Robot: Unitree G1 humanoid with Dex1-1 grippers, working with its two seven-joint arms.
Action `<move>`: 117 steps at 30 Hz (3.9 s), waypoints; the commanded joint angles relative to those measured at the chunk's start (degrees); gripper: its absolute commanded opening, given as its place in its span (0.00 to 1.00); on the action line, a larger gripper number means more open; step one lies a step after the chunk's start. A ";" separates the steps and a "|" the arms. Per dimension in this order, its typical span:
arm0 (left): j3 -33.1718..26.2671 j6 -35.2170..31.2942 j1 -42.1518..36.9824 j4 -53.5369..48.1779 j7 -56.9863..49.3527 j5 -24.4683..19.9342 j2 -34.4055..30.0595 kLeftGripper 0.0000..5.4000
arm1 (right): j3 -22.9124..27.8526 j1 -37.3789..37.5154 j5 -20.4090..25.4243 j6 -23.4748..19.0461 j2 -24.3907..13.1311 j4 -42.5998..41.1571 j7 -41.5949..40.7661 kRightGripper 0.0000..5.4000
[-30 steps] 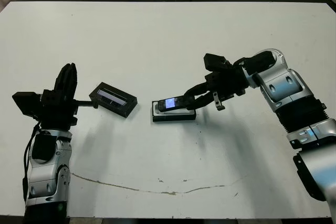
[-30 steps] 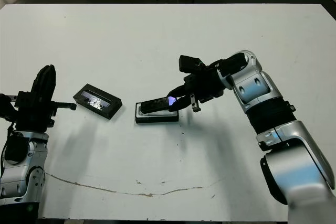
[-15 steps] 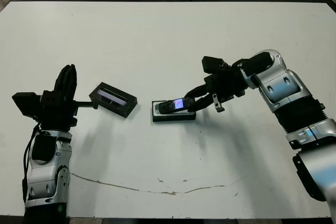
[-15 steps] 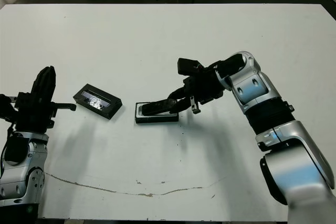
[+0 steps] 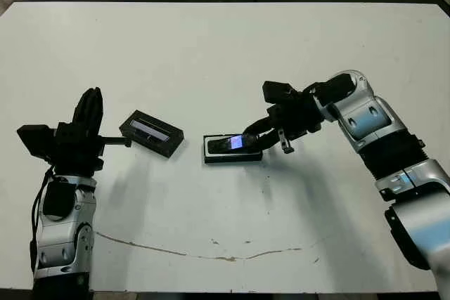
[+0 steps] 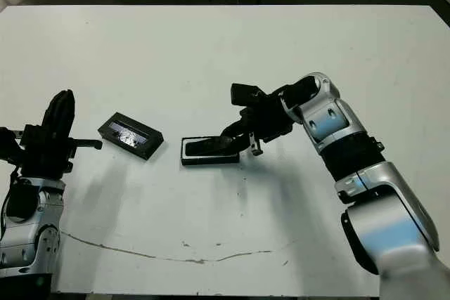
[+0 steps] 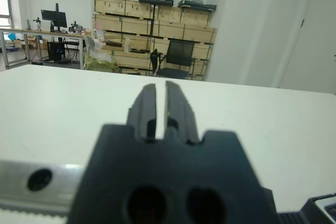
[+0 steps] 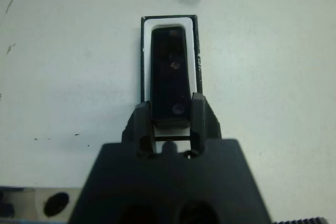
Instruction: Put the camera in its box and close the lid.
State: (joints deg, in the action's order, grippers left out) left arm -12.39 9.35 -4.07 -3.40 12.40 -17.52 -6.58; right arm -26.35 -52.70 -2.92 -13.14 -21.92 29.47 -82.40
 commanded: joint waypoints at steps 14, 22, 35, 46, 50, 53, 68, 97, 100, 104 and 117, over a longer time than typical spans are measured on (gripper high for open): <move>0.09 0.35 1.31 1.51 0.29 0.47 0.14 0.00 | -0.30 0.68 0.03 -3.16 2.24 -0.52 1.12 0.03; 0.32 -0.80 1.48 0.58 0.14 0.16 0.21 0.00 | 0.00 0.14 0.14 -0.07 1.88 -0.69 0.42 0.18; 0.41 -1.19 1.54 0.33 -0.36 0.48 0.31 0.00 | 0.47 -1.09 0.46 1.75 1.42 -0.88 -1.80 0.72; 0.59 -1.69 1.81 -0.20 -0.68 0.47 0.27 0.00 | 4.46 -1.00 3.84 -1.71 1.02 -2.84 -0.90 1.00; 0.50 -1.15 1.77 0.31 -0.12 0.19 0.22 0.00 | 8.74 0.10 6.88 -4.62 0.68 -5.73 2.38 0.93; 0.41 -1.27 1.67 0.63 0.28 -0.28 0.20 0.00 | 11.60 2.48 8.45 -9.25 -0.06 -11.06 7.28 0.80; 0.75 -0.90 1.55 0.79 0.01 0.56 0.23 0.00 | 14.59 20.45 8.52 -8.70 3.62 -30.45 35.01 0.15; 0.70 -1.65 1.35 0.33 0.28 -0.45 0.34 0.00 | 5.51 28.62 -0.98 -2.18 1.89 -30.97 41.76 0.00; 0.70 -1.43 1.40 0.21 0.16 -0.04 0.28 0.00 | 4.91 28.93 -1.77 -6.13 1.03 -32.65 41.56 0.00; 0.60 -0.55 1.18 1.03 0.72 -0.22 0.24 0.00 | 4.99 29.64 -2.82 -11.13 -0.32 -35.93 41.43 0.00; 0.56 -0.89 1.20 0.72 0.60 -0.26 0.16 0.00 | 8.94 36.58 0.52 -11.27 -5.92 -40.95 39.72 0.00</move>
State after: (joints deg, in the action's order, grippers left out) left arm -11.60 9.09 -3.74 -3.30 13.00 -17.73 -6.18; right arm -18.00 -18.91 -3.12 -25.37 -26.59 -12.89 -41.86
